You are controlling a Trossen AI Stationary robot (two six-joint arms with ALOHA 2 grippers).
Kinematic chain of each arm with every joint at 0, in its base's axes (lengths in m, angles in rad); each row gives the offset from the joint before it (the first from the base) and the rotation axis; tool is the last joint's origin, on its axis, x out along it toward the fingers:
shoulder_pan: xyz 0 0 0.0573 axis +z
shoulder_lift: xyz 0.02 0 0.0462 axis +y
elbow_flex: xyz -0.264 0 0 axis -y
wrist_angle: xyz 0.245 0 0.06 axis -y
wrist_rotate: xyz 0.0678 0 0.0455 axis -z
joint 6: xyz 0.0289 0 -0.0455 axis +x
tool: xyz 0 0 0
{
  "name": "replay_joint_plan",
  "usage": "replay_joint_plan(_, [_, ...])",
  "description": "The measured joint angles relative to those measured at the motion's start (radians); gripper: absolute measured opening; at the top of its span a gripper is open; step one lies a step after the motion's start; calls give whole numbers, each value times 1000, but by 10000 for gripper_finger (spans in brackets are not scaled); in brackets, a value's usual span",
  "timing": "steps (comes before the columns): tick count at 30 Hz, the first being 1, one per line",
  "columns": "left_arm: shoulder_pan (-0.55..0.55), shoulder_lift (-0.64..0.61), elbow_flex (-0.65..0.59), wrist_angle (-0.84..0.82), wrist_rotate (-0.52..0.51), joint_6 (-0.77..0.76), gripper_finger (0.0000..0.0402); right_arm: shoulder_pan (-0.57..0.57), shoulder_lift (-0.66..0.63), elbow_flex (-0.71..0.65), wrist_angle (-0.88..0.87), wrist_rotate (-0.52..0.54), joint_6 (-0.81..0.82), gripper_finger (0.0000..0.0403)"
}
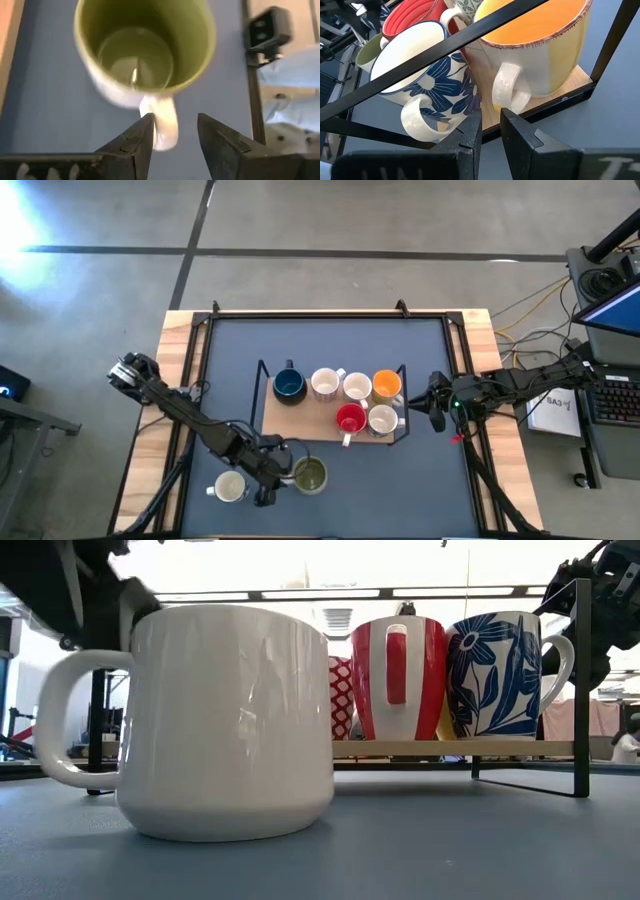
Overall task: Place coffee mugs
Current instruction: Put the white mug on the shelf
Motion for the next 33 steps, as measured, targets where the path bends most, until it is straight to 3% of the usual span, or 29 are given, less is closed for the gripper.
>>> replay_joint_plan(8, [-12,-3,49,-43,1,444,139,0,0,0,0,0,0,59])
replay_joint_plan(14, [-12,-4,50,-42,-6,953,139,0,0,0,0,0,0,59])
replay_joint_plan(18, [-12,-3,50,-42,-82,1270,139,0,0,0,0,0,0,59])
replay_joint_plan(22, [5,-3,50,-43,-167,1374,139,0,0,0,0,0,0,59])
replay_joint_plan(33, [9,-3,8,-13,-174,1418,138,0,0,0,0,0,0,59])
